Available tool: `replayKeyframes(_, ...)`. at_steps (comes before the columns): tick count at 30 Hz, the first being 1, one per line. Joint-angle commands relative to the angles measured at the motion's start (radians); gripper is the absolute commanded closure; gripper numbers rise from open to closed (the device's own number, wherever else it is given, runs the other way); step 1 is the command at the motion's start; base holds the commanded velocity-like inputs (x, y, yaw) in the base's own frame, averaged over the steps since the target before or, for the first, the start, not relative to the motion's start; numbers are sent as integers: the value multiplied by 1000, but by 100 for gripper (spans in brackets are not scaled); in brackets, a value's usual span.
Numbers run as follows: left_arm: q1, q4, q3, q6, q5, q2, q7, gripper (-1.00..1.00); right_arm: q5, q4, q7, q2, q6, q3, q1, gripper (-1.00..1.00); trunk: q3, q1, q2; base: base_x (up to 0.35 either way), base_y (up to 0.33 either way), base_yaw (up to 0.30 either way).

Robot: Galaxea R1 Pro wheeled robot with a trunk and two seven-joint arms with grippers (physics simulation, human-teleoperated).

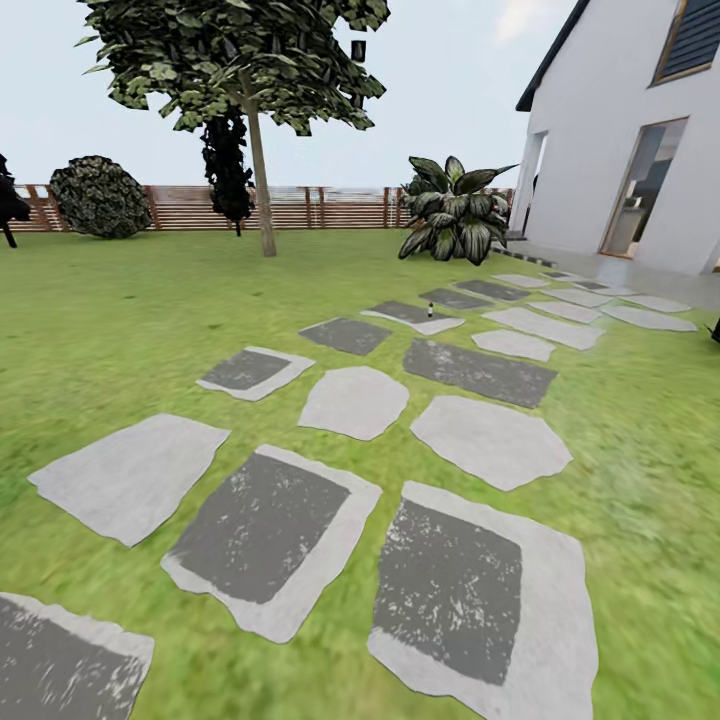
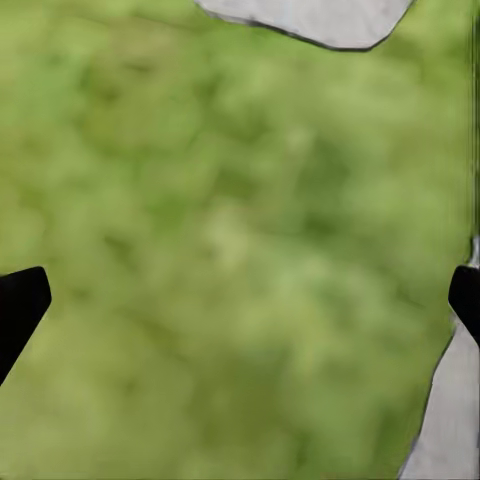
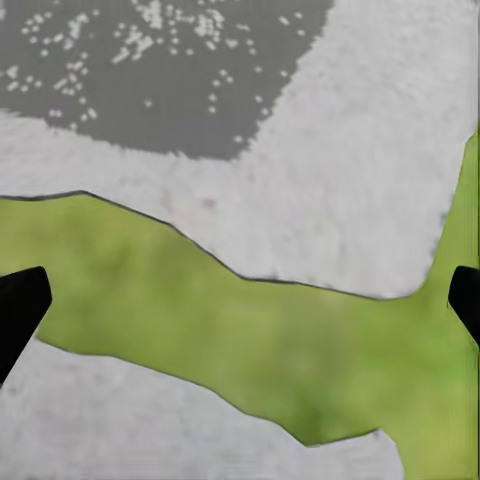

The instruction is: In the garden, pick up the pesticide atomizer on the floor and spray pesticide onto both trees until each tree trunk is fully covered.

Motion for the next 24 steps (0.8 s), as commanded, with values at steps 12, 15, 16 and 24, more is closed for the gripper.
replayKeyframes(12, -1, 1, 0, -3, 5, 0, 0, -100, -6, 1, 0, 0, -4, 1, -1, -100, -1, 0, 0, 314, -159, 0)
replayKeyframes(15, -1, 1, 0, -3, 5, 0, 0, -100, -6, 1, 0, 0, -4, 1, -1, -100, -1, 0, 0, 314, -160, 0)
replayKeyframes(16, -1, 1, 0, -3, 5, 0, 0, -100, -6, 1, 0, 0, -4, 1, -1, -100, -1, 0, 0, 314, -160, 0)
replayKeyframes(24, -1, 1, 0, -3, 5, 0, 0, -100, -6, 1, 0, 0, -4, 1, -1, -100, -1, 0, 0, 313, -158, 0)
